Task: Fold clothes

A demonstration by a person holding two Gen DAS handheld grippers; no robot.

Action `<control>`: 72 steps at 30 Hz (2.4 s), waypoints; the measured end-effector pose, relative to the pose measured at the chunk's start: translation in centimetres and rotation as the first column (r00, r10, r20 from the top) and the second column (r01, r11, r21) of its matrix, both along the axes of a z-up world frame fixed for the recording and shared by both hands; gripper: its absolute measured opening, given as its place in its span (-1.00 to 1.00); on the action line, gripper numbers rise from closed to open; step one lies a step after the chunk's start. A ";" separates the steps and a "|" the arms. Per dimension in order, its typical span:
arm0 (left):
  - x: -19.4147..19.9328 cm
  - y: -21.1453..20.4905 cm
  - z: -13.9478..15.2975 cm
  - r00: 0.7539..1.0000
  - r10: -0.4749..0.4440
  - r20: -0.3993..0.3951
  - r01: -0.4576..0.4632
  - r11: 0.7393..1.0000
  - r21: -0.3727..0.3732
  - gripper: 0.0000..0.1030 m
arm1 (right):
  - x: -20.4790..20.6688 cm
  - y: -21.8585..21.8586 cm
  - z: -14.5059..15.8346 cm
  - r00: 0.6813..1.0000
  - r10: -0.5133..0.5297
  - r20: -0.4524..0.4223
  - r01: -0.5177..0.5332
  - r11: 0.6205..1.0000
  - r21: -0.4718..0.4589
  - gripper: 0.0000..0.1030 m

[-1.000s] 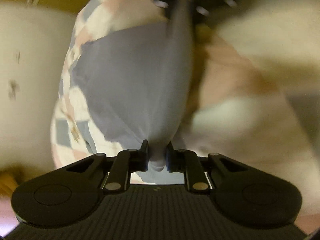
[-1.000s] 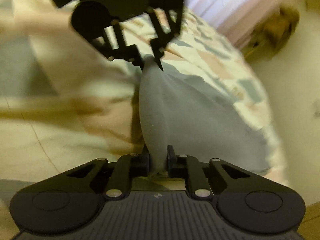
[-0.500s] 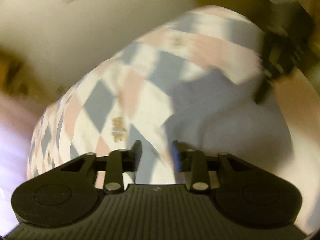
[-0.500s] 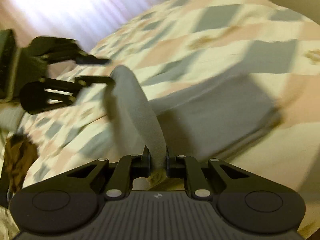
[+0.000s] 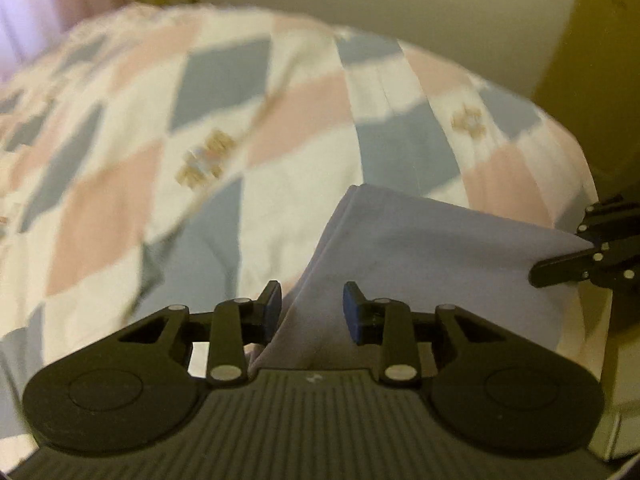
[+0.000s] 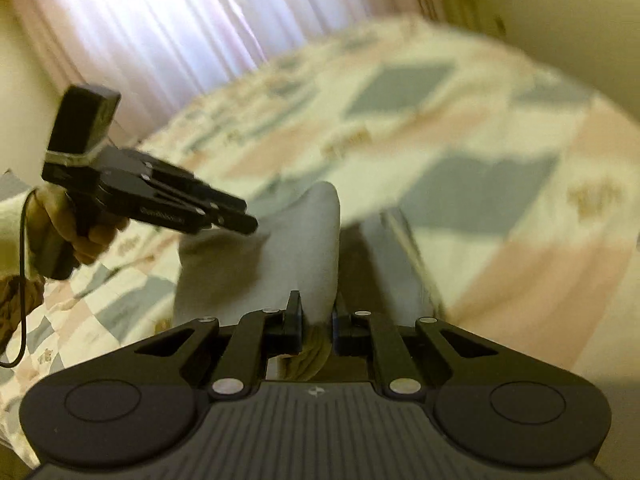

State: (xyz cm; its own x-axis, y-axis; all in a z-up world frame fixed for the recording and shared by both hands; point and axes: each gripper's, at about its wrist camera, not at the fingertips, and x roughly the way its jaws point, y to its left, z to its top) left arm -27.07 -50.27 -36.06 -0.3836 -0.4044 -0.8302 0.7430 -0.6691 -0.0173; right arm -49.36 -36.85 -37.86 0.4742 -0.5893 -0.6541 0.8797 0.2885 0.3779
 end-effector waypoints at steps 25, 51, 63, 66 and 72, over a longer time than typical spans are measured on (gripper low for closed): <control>5.2 5.1 -0.2 0.981 0.194 -0.025 -0.195 0.980 -0.037 -0.53 | -2.8 -2.5 -5.5 0.972 -0.223 -0.077 0.232 0.963 0.135 -0.80; 9.0 0.9 -2.8 0.962 0.171 -0.211 -0.184 0.982 -0.043 -0.69 | 2.7 -9.0 -0.3 0.984 -0.152 -0.096 0.154 0.988 0.004 -0.65; 5.9 3.3 -10.2 0.996 -0.092 -0.004 0.090 0.983 -0.158 -0.72 | 15.4 4.7 -7.2 0.935 -0.035 -0.352 0.037 0.999 -0.002 -0.71; 6.2 3.3 -8.4 0.997 -0.074 -0.018 0.070 0.987 -0.148 -0.73 | 14.6 3.9 -5.8 0.948 -0.047 -0.316 0.057 0.998 0.022 -0.70; 8.3 5.0 -3.1 0.995 -0.003 -0.103 -0.011 0.991 -0.130 -0.75 | 11.7 5.1 -0.9 0.947 -0.138 -0.290 0.136 0.990 -0.027 -0.68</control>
State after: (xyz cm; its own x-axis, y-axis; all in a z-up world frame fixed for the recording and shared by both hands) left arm -18.75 -45.27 -39.18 -0.4620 -0.5083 -0.7268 0.7444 -0.6677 -0.0062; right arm -37.66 -31.70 -38.72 0.1785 -0.6401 -0.7473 0.9823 0.1591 0.0983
